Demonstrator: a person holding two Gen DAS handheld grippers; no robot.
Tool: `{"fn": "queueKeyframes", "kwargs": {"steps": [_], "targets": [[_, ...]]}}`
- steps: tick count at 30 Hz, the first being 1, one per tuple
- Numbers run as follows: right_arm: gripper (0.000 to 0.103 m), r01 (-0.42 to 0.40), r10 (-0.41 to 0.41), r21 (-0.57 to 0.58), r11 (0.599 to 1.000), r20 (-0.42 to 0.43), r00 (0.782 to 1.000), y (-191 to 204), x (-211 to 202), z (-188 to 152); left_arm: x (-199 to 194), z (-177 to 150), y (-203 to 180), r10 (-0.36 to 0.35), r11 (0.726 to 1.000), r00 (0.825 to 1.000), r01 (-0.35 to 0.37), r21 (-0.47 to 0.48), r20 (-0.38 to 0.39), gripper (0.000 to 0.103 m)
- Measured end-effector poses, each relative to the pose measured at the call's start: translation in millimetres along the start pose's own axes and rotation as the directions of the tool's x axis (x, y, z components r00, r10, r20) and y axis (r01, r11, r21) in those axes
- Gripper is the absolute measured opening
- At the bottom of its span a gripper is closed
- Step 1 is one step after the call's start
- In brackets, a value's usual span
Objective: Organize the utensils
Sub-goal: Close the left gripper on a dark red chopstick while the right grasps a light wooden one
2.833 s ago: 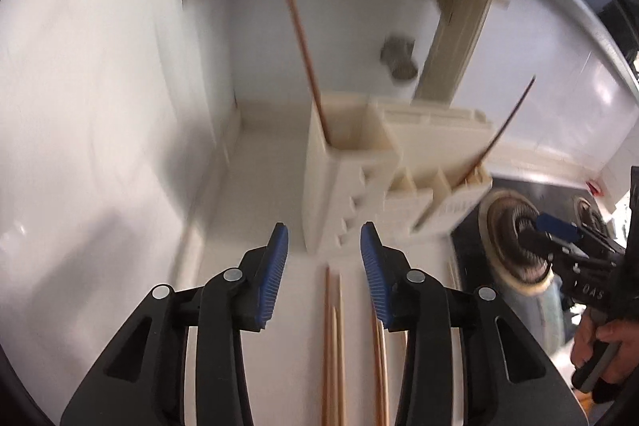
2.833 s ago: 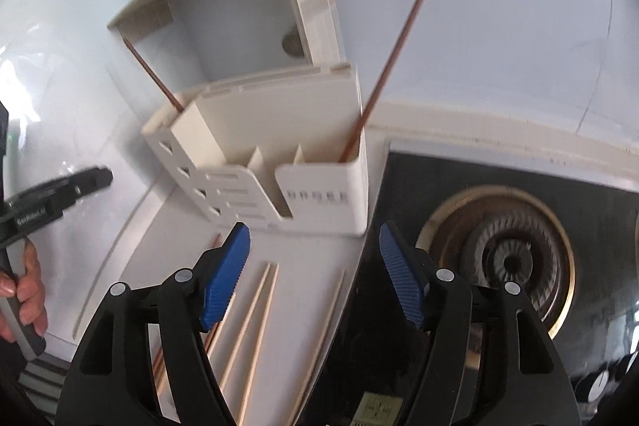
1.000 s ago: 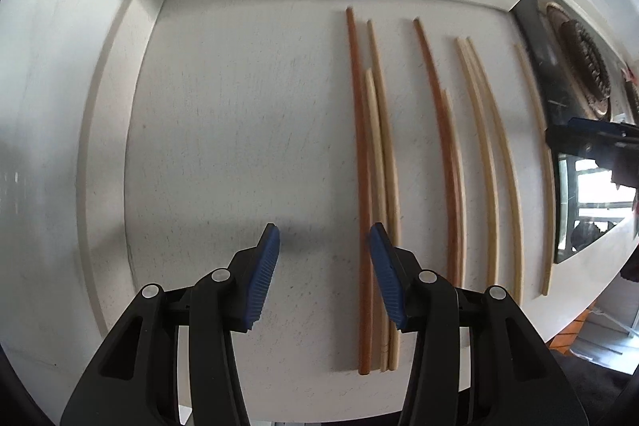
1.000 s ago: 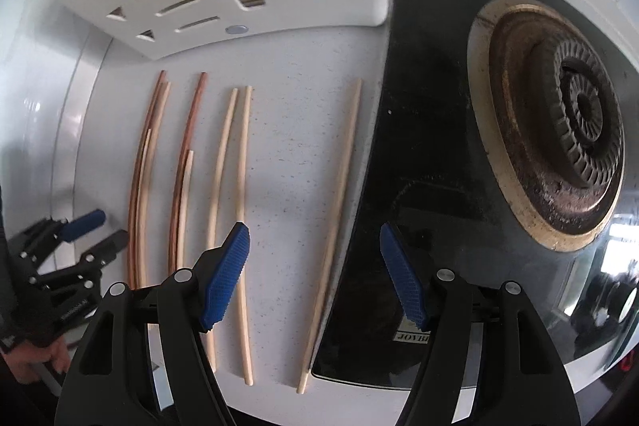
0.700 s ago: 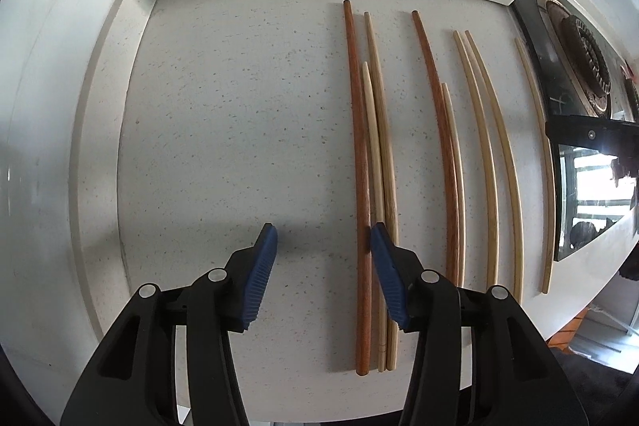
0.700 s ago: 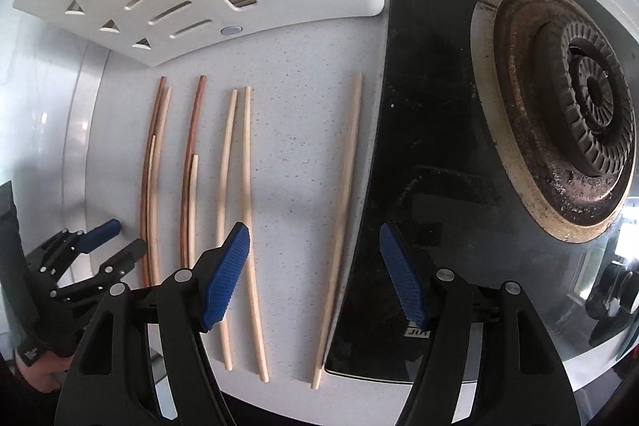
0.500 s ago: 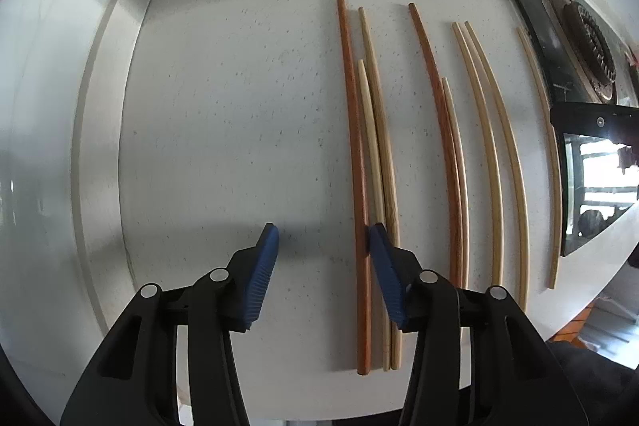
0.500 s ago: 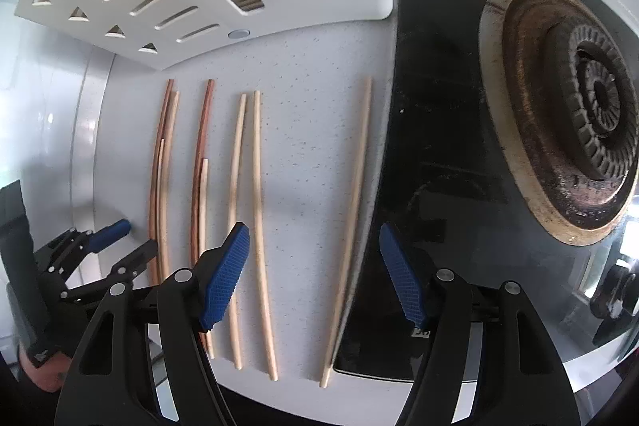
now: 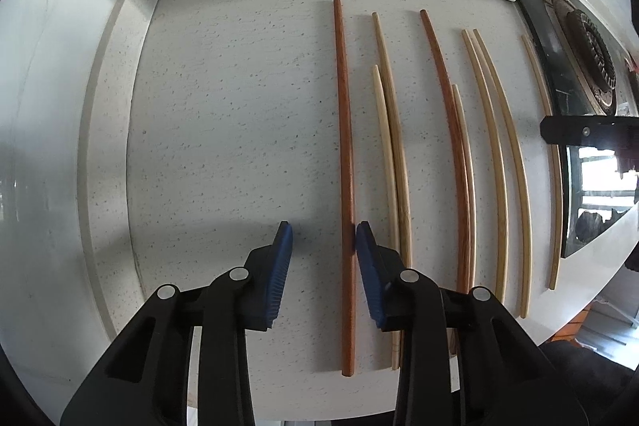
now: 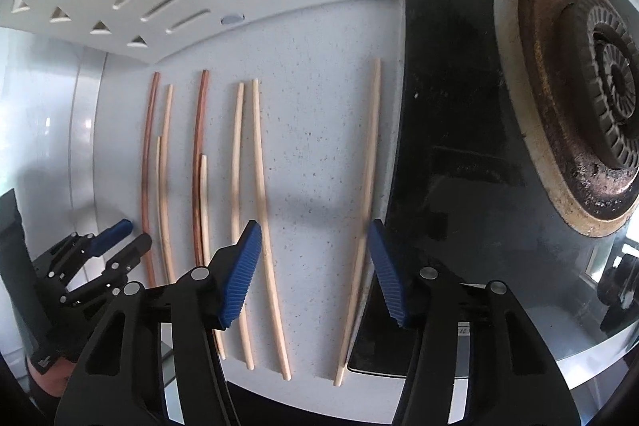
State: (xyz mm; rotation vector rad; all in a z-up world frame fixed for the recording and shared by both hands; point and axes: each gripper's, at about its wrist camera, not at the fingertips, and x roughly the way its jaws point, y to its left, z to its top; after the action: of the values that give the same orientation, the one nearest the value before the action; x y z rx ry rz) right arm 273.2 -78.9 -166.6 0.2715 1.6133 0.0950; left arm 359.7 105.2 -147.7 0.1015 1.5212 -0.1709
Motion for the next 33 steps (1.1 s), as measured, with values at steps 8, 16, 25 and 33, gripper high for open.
{"fn": "queueKeyframes", "kwargs": {"steps": [8,16,25,33], "targets": [[0.050,0.040,-0.040,-0.010,0.999,-0.023,0.999,7.2,8.3,4.9,-0.9,-6.5,10.1,-0.007,1.000,1.000,0.007,0.009,0.003,0.033],[0.040,0.095,-0.097,-0.046,0.994,-0.036,0.995,20.8,15.2,8.1,3.2,-4.1,-7.1,0.021,0.999,1.000,-0.020,0.037,-0.021,0.032],[0.008,0.159,-0.161,-0.043,0.986,-0.055,0.985,14.2,19.8,7.1,9.5,10.6,-10.4,0.059,0.998,0.996,-0.057,0.026,-0.071,0.016],[0.007,0.191,-0.200,-0.100,0.976,-0.085,0.976,19.3,30.9,11.0,13.2,16.1,8.1,0.013,0.999,0.996,-0.016,-0.044,-0.085,0.006]]}}
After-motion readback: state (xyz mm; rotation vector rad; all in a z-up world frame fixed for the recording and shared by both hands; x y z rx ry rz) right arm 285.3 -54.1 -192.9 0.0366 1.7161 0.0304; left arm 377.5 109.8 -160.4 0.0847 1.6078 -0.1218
